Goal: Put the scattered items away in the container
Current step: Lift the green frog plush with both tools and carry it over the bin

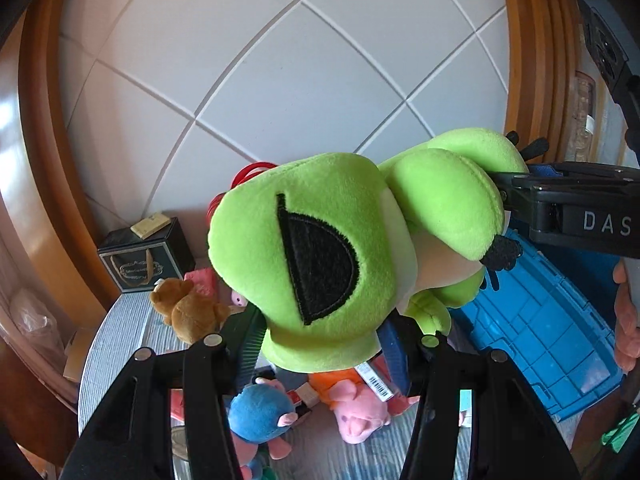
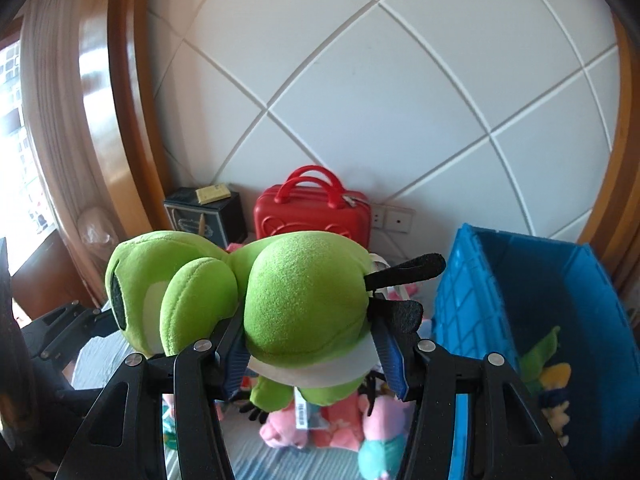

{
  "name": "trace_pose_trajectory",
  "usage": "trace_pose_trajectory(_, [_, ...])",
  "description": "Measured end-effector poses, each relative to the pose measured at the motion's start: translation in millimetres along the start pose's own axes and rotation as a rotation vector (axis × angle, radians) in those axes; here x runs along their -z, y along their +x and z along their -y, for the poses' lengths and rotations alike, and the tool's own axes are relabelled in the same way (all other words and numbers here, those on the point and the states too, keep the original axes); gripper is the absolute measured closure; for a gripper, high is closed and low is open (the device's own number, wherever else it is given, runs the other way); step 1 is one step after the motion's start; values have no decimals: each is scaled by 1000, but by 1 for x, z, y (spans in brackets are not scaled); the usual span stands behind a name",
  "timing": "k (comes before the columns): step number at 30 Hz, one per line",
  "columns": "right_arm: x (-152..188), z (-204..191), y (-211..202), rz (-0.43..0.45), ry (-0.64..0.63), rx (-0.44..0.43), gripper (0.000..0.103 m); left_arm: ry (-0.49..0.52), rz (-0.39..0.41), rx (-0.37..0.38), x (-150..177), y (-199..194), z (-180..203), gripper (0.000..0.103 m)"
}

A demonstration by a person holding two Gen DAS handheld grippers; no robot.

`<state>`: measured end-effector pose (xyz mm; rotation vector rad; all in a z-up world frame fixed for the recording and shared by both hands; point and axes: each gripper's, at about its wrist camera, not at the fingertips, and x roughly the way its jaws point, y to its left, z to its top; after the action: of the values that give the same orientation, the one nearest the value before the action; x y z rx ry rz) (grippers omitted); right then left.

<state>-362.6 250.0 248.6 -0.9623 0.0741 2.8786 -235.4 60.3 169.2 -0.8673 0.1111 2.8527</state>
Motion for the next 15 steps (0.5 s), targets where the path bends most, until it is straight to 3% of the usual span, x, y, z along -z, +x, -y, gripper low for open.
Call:
trace_pose_trajectory(7, [-4, 99, -72, 61, 34, 99, 49, 60, 24, 78, -57, -5, 114, 52])
trace_pose_trajectory(15, [-22, 263, -113, 52, 21, 162, 49, 74, 20, 115, -121, 34, 268, 52])
